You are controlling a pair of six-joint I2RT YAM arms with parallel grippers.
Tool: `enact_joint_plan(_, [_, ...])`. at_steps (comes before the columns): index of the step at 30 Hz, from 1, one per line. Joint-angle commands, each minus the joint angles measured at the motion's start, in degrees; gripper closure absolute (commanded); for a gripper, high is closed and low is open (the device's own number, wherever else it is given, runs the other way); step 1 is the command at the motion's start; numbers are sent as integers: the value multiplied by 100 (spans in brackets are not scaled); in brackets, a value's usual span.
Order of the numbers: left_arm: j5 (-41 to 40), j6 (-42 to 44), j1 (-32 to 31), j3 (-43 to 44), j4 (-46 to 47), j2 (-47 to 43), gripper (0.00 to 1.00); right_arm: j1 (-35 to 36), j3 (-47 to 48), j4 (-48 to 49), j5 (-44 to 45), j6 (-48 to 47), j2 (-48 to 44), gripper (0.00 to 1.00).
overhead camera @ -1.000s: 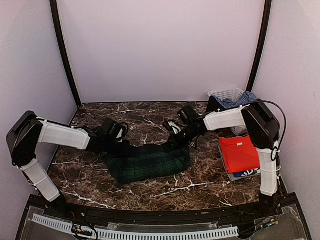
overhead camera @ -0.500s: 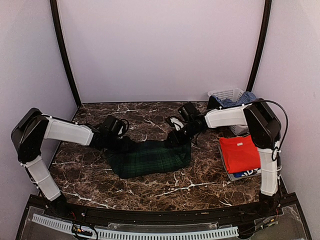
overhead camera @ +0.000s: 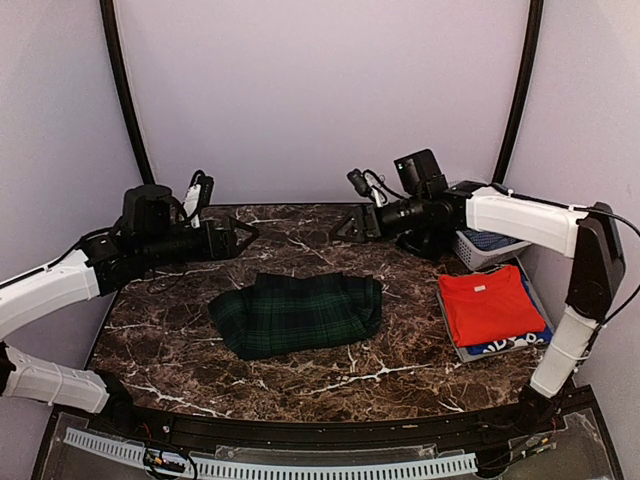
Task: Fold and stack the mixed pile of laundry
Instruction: Fold the rectangle-folded skirt at the center of the board, then smooth out the square-folded skirt at the center of the board.
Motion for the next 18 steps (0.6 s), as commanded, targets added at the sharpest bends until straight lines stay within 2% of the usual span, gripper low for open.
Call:
enact_joint_plan(1, [1325, -508, -22, -401, 433, 562, 1, 437, -600, 1068, -1209, 1106, 269, 26])
enact_joint_plan(4, [1806, -986, -191, -792, 1504, 973, 1, 729, -769, 1695, -1465, 1635, 657, 28])
enact_joint_plan(8, [2022, -1420, -231, -1090, 2520, 1675, 1, 817, -1136, 2914, -1715, 2447, 1186, 28])
enact_joint_plan(13, [2238, -1758, -149, -1152, 3050, 2728, 1, 571, -1581, 3577, -1914, 2878, 1790, 29])
enact_joint_plan(18, [2189, -2042, 160, -1660, 3639, 3428, 1, 243, -2307, 3799, -1919, 2856, 2078, 31])
